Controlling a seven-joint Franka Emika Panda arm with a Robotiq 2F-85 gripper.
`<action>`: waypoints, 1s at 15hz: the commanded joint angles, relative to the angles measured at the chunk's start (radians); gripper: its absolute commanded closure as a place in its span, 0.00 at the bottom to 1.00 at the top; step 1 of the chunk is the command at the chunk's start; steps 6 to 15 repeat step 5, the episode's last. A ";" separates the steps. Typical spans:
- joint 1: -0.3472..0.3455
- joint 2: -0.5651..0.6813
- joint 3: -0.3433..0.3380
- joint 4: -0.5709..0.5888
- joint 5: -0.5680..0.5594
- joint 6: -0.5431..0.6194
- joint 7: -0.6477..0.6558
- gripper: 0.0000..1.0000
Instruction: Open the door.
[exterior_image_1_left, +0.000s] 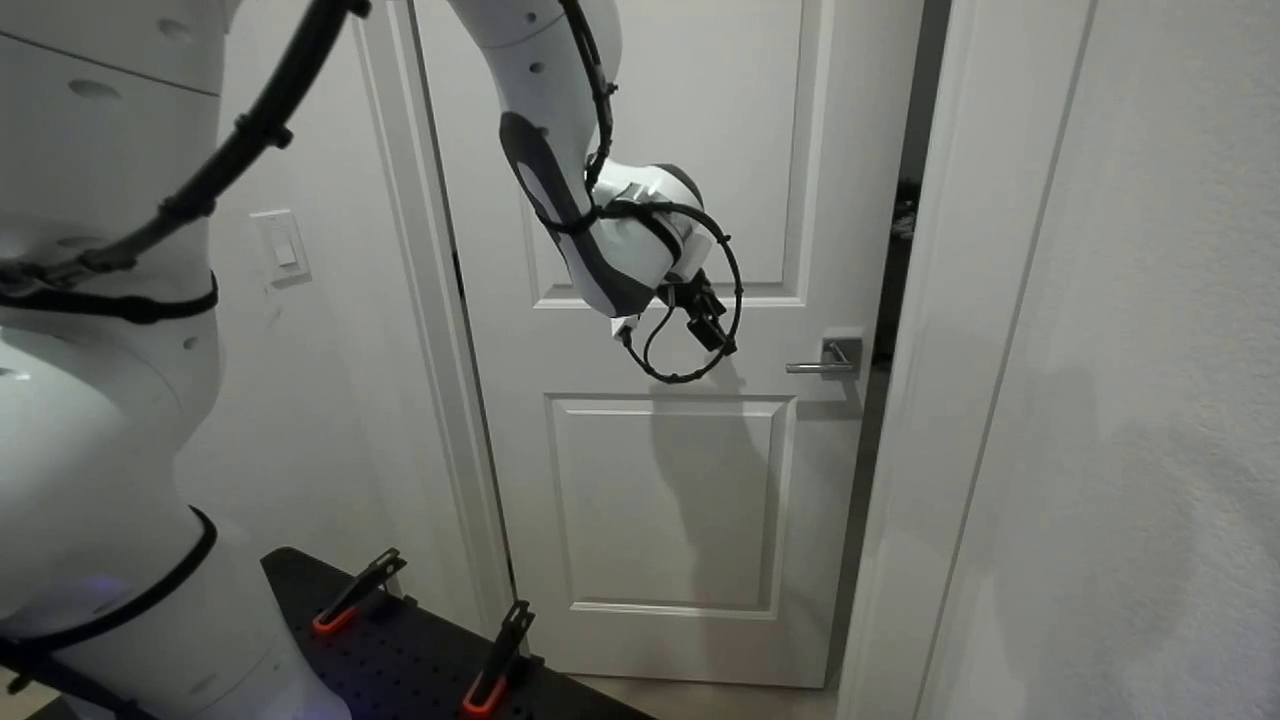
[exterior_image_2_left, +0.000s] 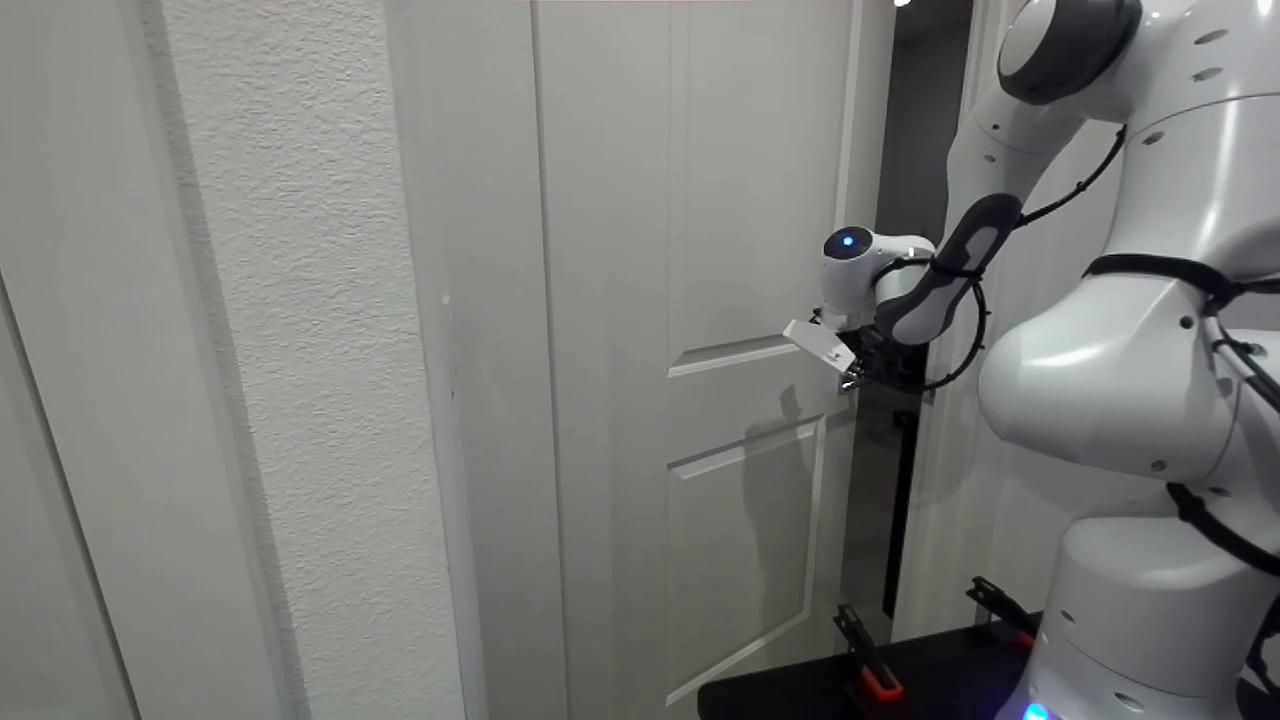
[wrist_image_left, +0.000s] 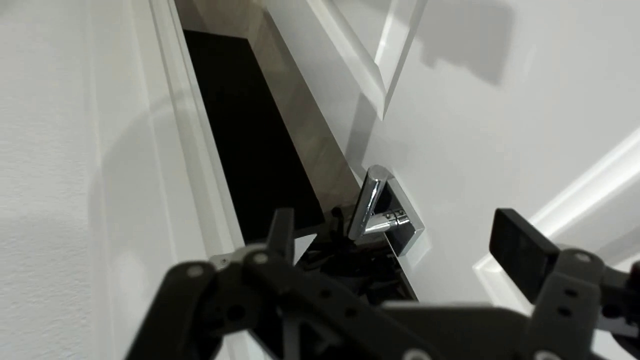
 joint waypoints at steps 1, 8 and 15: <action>0.000 -0.003 0.000 -0.004 0.000 0.000 0.000 0.00; -0.003 -0.004 0.000 -0.005 0.000 -0.001 0.000 0.00; -0.003 -0.004 0.000 -0.005 0.000 -0.001 0.000 0.00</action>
